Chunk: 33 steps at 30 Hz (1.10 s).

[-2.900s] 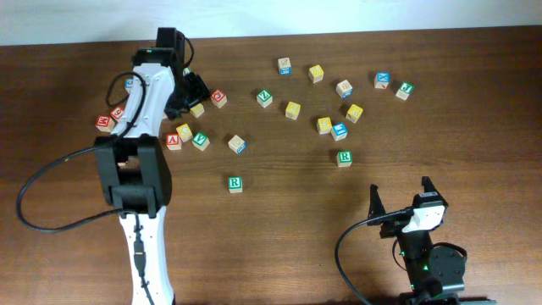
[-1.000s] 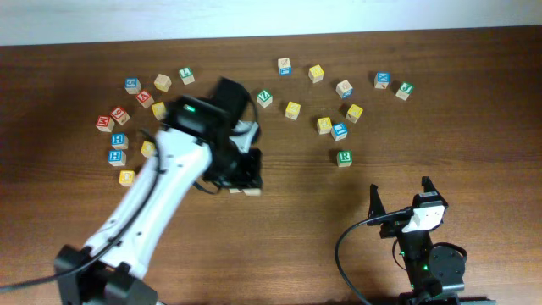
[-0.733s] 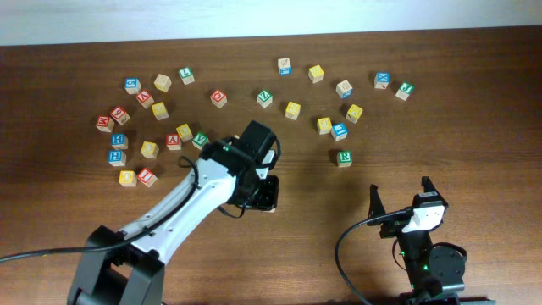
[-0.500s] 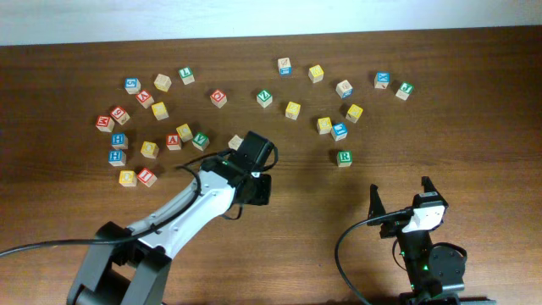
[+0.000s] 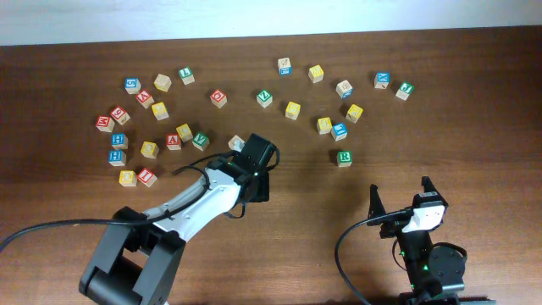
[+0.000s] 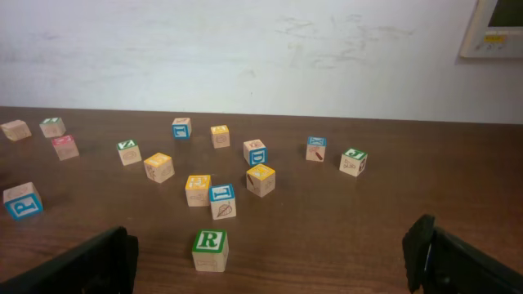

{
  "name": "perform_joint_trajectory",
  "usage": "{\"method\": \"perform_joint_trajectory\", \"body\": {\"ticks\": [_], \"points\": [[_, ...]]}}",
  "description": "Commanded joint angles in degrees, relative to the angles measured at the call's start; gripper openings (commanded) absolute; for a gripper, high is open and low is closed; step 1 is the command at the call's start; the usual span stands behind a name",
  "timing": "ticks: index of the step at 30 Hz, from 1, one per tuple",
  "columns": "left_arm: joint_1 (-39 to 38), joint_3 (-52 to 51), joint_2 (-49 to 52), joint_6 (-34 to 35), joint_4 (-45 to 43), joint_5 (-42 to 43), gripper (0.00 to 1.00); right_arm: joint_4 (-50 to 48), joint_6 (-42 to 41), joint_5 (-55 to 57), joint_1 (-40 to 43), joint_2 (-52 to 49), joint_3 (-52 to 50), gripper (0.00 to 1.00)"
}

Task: Spell out RSS
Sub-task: 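Carry the yellow S block and place it right of the R block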

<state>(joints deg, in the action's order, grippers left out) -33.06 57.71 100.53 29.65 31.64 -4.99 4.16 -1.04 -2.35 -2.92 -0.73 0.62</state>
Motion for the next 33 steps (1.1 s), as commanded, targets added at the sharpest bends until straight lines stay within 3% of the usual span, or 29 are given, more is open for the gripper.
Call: {"method": "perform_joint_trajectory", "body": {"ticks": [1,11,15,23,33], "points": [[-0.2,-0.4,0.7,0.5,-0.8,-0.9,0.27,0.3,0.2,0.5,0.4,0.4,-0.3,0.98],[-0.2,-0.4,0.7,1.2,-4.2,-3.0,0.27,0.3,0.2,0.5,0.4,0.4,-0.3,0.98],[-0.2,-0.3,0.7,1.2,-3.7,-2.5,0.38,0.3,0.2,0.5,0.4,0.4,-0.3,0.98],[-0.2,0.5,0.7,1.1,-3.4,-0.9,0.39,0.3,0.2,0.5,0.4,0.4,-0.3,0.98],[-0.2,0.5,0.7,4.2,-2.2,-0.3,0.24,0.3,0.2,0.5,0.4,0.4,-0.3,0.98]]}}
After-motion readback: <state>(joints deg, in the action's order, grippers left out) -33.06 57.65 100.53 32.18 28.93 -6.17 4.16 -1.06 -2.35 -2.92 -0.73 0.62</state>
